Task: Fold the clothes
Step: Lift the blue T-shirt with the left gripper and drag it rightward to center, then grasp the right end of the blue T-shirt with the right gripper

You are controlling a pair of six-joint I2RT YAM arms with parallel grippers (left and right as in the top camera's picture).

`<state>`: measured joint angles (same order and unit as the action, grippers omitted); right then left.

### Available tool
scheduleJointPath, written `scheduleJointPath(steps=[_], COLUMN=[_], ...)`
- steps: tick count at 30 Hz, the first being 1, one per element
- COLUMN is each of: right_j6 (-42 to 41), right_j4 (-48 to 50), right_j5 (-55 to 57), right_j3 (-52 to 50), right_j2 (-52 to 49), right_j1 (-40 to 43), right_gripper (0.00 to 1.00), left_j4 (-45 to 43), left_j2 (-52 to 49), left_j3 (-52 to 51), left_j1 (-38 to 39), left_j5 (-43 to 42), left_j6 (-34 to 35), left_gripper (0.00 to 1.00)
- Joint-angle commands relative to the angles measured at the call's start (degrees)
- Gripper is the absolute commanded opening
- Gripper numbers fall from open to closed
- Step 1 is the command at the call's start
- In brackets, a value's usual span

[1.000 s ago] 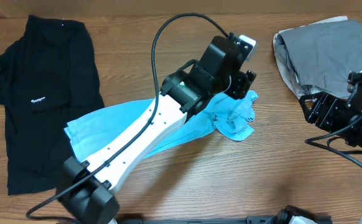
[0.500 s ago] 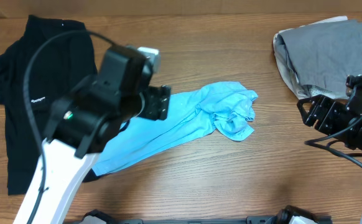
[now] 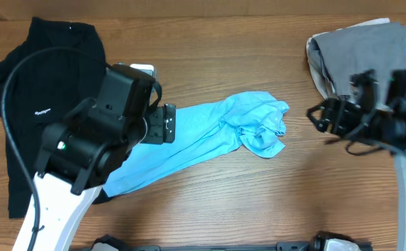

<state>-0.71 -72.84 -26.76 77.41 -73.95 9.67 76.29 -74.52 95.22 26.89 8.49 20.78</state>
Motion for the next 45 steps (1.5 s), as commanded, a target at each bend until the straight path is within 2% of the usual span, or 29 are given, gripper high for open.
scheduleJointPath(steps=[1, 7, 18, 26, 33, 38, 40, 43, 45], right_j6=[0.7, -1.2, -5.6, -11.9, -18.9, -19.1, -19.8, -20.6, -20.6], right_j4=[1.6, 2.9, 10.7, 21.1, 31.1, 32.8, 33.9, 35.3, 36.3], right_j5=[0.8, 5.9, 6.8, 6.0, 5.1, 6.8, 6.8, 6.7, 6.8], right_j3=[-0.7, -0.7, -1.7, -13.3, -21.5, -22.4, -22.4, -22.3, -22.3], right_j2=[-6.2, -14.5, -15.8, -15.9, -15.9, -15.9, -15.9, -15.9, -15.8], right_j1=[-1.7, -1.6, -3.2, -10.0, -14.8, -14.8, -14.8, -14.8, -14.7], right_gripper=[0.76, 0.75, 0.71, 0.71, 0.59, 0.53, 0.46, 0.27, 0.06], left_j4=[-0.2, -2.3, -7.9, -8.2, -7.8, -7.6, -7.6, -7.5, -7.6], left_j2=[-4.0, -9.9, -15.6, -17.3, -17.3, -17.3, -17.3, -17.3, -17.3], left_j3=[-0.3, -0.3, -0.3, -0.3, -0.3, -0.3, -0.3, -0.3, -0.3], left_j1=[-0.3, -0.6, -6.6, -7.5, -7.5, -7.5, -7.5, -7.5, -7.5], left_j5=[2.5, 2.4, -1.2, -1.3, -1.3, -1.3, -1.3, -1.3, -1.3], left_j6=[1.1, 1.2, 1.9, 1.0, 0.9, 0.6, 0.6, 0.6, 0.6], left_gripper=[0.88, 0.89, 0.97, 0.97, 0.97, 0.97, 0.97, 0.97, 0.97])
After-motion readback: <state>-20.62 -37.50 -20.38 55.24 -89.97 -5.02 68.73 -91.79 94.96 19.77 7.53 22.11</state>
